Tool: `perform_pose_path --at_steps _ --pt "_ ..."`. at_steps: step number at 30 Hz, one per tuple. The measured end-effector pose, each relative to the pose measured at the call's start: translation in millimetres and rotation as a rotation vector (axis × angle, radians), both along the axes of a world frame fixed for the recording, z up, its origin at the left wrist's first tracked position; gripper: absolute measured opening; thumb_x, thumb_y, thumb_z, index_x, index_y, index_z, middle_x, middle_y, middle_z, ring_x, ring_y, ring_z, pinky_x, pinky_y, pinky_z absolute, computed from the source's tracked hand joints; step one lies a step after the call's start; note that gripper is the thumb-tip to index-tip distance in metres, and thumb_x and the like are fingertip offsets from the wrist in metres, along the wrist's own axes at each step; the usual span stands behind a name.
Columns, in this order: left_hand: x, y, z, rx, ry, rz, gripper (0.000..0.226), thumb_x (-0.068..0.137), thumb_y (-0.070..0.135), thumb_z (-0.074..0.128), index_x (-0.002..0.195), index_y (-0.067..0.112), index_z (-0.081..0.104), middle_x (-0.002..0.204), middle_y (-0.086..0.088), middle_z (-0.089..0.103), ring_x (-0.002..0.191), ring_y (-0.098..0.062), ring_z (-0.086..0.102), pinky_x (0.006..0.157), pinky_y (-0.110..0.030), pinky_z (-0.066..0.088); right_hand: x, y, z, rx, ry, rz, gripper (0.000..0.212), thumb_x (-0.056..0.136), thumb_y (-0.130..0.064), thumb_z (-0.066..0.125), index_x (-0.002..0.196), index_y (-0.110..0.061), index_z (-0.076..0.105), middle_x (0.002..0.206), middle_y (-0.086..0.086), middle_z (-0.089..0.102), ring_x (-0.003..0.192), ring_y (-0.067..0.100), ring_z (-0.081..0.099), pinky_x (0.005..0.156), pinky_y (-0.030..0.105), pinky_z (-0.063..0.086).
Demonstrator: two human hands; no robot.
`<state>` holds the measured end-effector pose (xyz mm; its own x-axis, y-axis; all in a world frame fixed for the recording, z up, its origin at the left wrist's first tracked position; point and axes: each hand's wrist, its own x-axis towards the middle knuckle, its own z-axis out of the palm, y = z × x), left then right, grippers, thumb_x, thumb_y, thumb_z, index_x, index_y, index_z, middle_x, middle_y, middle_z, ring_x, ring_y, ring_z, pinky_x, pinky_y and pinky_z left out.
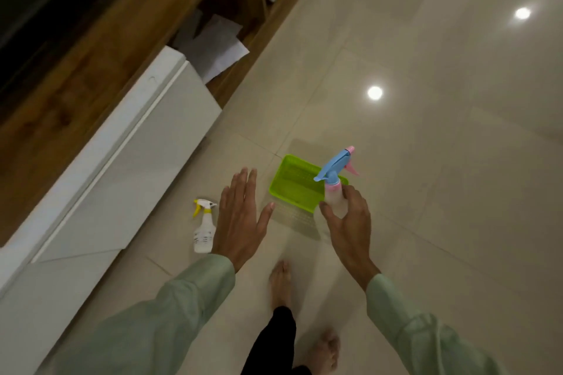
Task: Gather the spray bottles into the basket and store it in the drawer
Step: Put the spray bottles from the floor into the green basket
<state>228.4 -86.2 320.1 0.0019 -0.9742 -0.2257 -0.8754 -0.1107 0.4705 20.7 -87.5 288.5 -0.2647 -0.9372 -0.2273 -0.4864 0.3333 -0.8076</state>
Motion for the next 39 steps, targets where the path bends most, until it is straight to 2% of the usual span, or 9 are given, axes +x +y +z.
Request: perform_pose_path --at_steps 7,12,14,19,25,30,34,36,39 --pt "2.6 -44.7 -31.3 0.024 0.041 -0.001 0.07 0.1 0.042 0.043 0.158 0.019 0.011 0.167 -0.005 0.011 0.154 -0.022 0.009 0.125 -0.042 0.009 1.0 -51.1 -26.8 -0.024 -0.048 -0.001 0.037 0.082 -0.015 0.079 0.114 -0.024 0.063 0.107 -0.002 0.062 0.092 -0.008 0.055 0.077 0.007 0.039" --pt "-23.8 -81.4 -80.5 0.07 0.083 -0.09 0.07 0.1 0.045 0.039 0.158 0.022 0.007 0.168 -0.002 0.007 0.155 -0.018 0.005 0.125 -0.041 0.006 -25.5 -77.0 -80.8 -0.009 0.042 -0.037 0.034 0.08 -0.018 0.082 0.112 -0.019 0.069 0.104 -0.006 0.071 0.098 0.017 0.064 0.089 0.039 0.047" --pt "-33.7 -92.4 -107.9 0.098 0.091 -0.119 0.071 0.1 0.046 0.038 0.158 0.022 0.005 0.168 -0.002 0.006 0.155 -0.018 0.004 0.125 -0.042 0.006 -28.4 -83.6 -112.3 0.021 0.099 -0.063 0.034 0.078 -0.021 0.082 0.11 -0.021 0.07 0.104 -0.008 0.071 0.101 0.018 0.062 0.093 0.044 0.043" --pt "-47.4 -103.0 -182.6 0.16 0.053 -0.163 0.073 0.099 0.047 0.039 0.158 0.02 0.006 0.168 -0.004 0.006 0.155 -0.02 0.005 0.125 -0.045 0.007 -26.0 -86.1 -201.9 0.076 0.023 -0.096 0.04 0.082 -0.015 0.08 0.121 -0.014 0.07 0.117 0.002 0.07 0.11 0.024 0.06 0.09 0.032 0.041" --pt "-49.8 -106.3 -267.4 0.187 0.002 -0.157 0.073 0.099 0.047 0.041 0.158 0.018 0.01 0.167 -0.006 0.012 0.154 -0.022 0.01 0.124 -0.046 0.01 -33.8 -85.1 -296.6 0.064 -0.026 -0.084 0.036 0.088 -0.008 0.073 0.124 -0.01 0.068 0.114 0.008 0.072 0.104 0.026 0.066 0.087 0.04 0.053" --pt "-52.3 -107.3 -300.5 0.191 -0.01 -0.167 0.071 0.099 0.046 0.04 0.157 0.017 0.01 0.167 -0.007 0.013 0.154 -0.023 0.009 0.124 -0.048 0.011 -36.1 -85.8 -322.8 0.015 -0.014 -0.054 0.026 0.094 -0.003 0.066 0.118 -0.012 0.067 0.1 -0.003 0.068 0.089 0.021 0.067 0.076 0.04 0.056" --pt "-56.3 -106.1 -298.7 0.182 -0.024 -0.156 0.071 0.1 0.044 0.041 0.157 0.017 0.011 0.166 -0.008 0.014 0.154 -0.022 0.01 0.124 -0.048 0.012 -37.0 -84.3 -321.4 0.037 -0.032 -0.085 0.039 0.091 -0.003 0.068 0.128 -0.012 0.061 0.099 -0.007 0.064 0.083 0.006 0.06 0.075 0.034 0.055" --pt "-56.2 -101.9 -287.0 0.182 -0.026 -0.14 0.07 0.1 0.043 0.041 0.157 0.017 0.012 0.166 -0.008 0.015 0.154 -0.023 0.012 0.124 -0.047 0.011 -41.5 -80.4 -311.2 0.073 -0.039 -0.079 0.052 0.087 -0.001 0.069 0.135 -0.015 0.056 0.111 -0.004 0.068 0.093 0.007 0.062 0.081 0.03 0.054" --pt "-49.6 -91.8 -259.4 0.166 -0.017 -0.112 0.068 0.101 0.042 0.039 0.157 0.018 0.011 0.166 -0.007 0.016 0.154 -0.022 0.013 0.124 -0.044 0.01 -50.2 -71.3 -286.1 0.127 -0.033 -0.064 0.07 0.08 0.005 0.072 0.146 -0.007 0.049 0.141 0.008 0.062 0.127 0.022 0.059 0.105 0.034 0.047"
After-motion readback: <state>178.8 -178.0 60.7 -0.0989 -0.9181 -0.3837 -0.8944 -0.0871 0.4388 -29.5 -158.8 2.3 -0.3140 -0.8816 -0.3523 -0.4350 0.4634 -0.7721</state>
